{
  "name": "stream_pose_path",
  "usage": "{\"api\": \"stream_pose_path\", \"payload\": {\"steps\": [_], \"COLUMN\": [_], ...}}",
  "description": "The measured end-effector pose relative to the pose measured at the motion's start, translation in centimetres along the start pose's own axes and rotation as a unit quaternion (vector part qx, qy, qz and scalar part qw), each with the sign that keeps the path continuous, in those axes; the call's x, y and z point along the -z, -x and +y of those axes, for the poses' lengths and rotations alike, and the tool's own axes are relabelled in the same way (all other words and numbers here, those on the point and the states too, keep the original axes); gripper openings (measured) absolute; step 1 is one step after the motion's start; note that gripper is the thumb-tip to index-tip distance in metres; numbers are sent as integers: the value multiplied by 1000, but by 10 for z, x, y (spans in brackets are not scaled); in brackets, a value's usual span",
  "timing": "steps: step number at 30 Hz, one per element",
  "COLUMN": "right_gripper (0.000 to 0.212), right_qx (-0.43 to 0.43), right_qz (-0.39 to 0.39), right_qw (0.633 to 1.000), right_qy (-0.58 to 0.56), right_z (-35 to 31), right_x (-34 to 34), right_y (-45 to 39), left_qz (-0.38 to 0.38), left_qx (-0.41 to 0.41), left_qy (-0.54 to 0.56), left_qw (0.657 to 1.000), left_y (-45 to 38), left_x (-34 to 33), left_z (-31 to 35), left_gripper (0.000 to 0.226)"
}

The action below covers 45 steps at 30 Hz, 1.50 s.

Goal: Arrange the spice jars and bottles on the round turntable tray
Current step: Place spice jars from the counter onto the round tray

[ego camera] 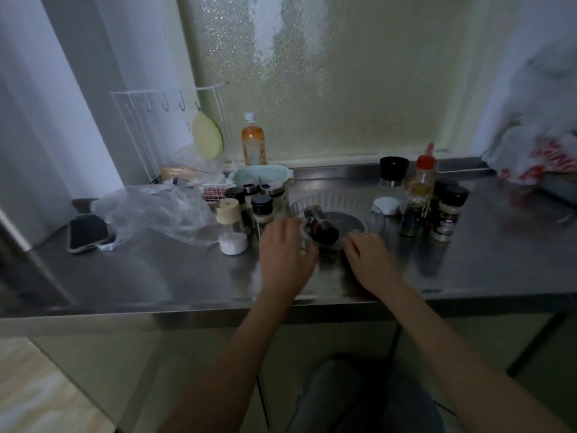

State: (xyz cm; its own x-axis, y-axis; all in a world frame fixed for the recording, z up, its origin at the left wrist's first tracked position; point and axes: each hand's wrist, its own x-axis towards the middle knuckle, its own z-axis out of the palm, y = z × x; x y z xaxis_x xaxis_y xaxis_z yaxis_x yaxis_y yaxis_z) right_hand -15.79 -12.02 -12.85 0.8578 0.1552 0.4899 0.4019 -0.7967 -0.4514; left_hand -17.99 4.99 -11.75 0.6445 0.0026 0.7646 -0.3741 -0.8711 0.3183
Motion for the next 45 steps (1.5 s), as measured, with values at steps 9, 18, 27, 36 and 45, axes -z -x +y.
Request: {"api": "stream_pose_path", "payload": {"steps": [9,18,27,36,45], "right_gripper": [28,42,38,41,28], "right_qx": [-97,-140,-35,-38,-46], "right_qz": [45,-40,171,185,377], "right_qw": [994,989,976,971,920], "right_qy": [33,1,-128,-147,-102], "right_z": [-22,-28,-20,-4,25], "right_x": [6,-15,11,3,26], "right_y": [-34,-55,-68,-56,-37], "left_qz": [-30,-19,-17,-98,105], "left_qx": [243,243,116,170,49], "left_qy": [18,43,47,79,14], "left_qw": [969,969,992,977,993], "left_y": [-14,-24,-53,-45,-66], "left_x": [-6,-18,-39,-57,-23], "left_z": [-36,-42,-12,-20,-33], "left_gripper": [56,30,31,29,26]}}
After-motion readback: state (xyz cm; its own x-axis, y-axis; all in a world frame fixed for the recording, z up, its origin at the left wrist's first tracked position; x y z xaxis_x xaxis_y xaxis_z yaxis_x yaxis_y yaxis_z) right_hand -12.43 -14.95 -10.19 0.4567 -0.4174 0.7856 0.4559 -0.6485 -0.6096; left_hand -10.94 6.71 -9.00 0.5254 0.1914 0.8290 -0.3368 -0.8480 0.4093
